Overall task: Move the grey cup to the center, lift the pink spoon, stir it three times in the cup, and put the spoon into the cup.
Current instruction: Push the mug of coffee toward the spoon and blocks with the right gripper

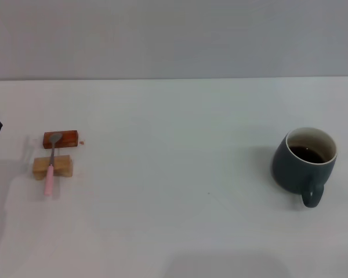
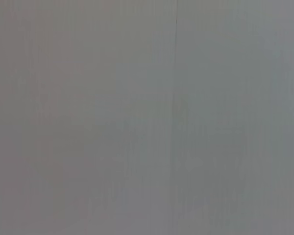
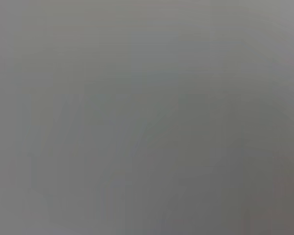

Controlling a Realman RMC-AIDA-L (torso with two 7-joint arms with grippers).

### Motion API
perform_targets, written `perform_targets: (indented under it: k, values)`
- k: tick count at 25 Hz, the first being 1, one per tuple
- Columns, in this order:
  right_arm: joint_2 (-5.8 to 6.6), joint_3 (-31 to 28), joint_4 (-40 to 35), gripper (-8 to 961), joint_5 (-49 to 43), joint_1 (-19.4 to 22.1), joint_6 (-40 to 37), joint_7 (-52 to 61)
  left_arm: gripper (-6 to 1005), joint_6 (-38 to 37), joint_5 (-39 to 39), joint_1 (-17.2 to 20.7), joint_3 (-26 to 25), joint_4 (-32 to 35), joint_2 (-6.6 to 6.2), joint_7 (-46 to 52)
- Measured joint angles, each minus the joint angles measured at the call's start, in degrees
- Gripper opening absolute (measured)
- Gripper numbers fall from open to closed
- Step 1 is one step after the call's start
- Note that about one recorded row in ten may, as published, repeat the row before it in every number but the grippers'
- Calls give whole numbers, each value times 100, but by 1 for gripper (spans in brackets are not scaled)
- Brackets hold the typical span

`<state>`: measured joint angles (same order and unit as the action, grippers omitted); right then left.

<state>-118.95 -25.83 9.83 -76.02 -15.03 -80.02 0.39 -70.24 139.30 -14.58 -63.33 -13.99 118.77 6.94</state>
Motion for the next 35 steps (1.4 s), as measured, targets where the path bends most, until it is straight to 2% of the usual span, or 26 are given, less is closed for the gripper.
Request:
perform_targets:
  k: [5,11,21,35]
  values:
    - [-6,34,-175,-1,-4,-274,430,3,781,-3,0,-2,0,-7,2,9]
    - [-17,174,-128,-1,-244,-370,531,5,781,0,1,-32,-1,-7,6,18]
    - [-31,200,27,-1,-979,-613,1226,6,781,10,1,-53,-3,-7,6,12]
    - [-49,833,137,-2,-994,-929,1662,-15,780,9,1,-92,-30,-7,6,11]
